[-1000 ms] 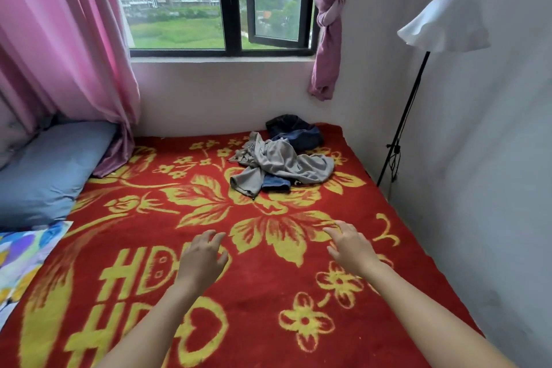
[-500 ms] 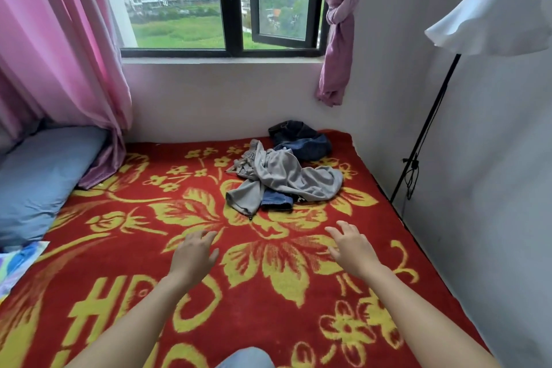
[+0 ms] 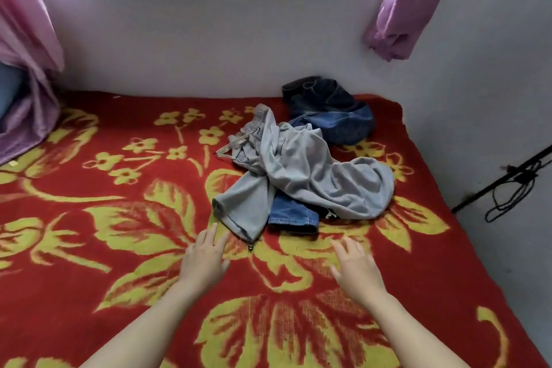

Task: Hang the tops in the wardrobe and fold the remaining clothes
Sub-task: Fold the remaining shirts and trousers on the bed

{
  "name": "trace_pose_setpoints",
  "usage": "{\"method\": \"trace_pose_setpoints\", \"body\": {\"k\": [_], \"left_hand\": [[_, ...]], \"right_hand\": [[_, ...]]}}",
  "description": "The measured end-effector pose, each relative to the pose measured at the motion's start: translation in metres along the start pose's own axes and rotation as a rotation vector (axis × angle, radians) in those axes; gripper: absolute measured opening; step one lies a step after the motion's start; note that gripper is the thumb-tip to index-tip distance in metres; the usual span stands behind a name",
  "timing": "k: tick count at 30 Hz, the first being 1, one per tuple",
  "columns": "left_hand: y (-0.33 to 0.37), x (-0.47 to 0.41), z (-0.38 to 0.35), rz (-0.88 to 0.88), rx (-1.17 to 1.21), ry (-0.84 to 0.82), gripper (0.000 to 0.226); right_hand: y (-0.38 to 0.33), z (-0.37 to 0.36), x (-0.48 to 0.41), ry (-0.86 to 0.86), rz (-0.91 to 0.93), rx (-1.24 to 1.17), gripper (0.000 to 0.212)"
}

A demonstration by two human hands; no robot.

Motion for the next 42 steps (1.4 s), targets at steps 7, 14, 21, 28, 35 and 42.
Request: {"method": "trace_pose_setpoints", "body": {"k": [7,14,21,28,35,42], "left_hand": [[-0.018,-0.099,-0.085,-0.039,-0.077,-0.099,0.066],[-0.004,-0.158,-0.129,-0.058,-0.087,-0.284,0.069],[-0.009,-0.169,-0.155,0.016,-0.030,-0.436,0.072],[-0.013,-0.174,-0.157,0.051,-0.003,-0.459,0.069],[-0.003,-0.113,-0.128,0.116,0.080,-0.242,0.038],[0.004,0.041,-0.136,0.080,-0.060,-0.364,0.041]], "right_hand": [[-0.009,-0.068,-0.105,-0.009,-0.029,-0.016,0.057],[0.003,-0.079,-0.177,0.014,-0.057,-0.039,0.060],[-0.002,-0.089,-0.254,0.008,-0.112,-0.258,0.067],[-0.006,-0.096,-0.228,0.147,-0.253,-0.133,0.024],[-0.024,-0.100,-0.093,0.198,-0.156,-0.092,0.026],[-0.020,-0.133,0.063,0.013,-0.165,-0.053,0.047]]}}
Point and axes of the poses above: each hand's wrist, its own x-axis away from the middle knuckle, its own z-axis out of the back of the hand, y = z × x, the point moved 6 cm from there along -x, towards the middle knuckle, and after that the axes turned 8 degrees about x, right-handed, at the moved point
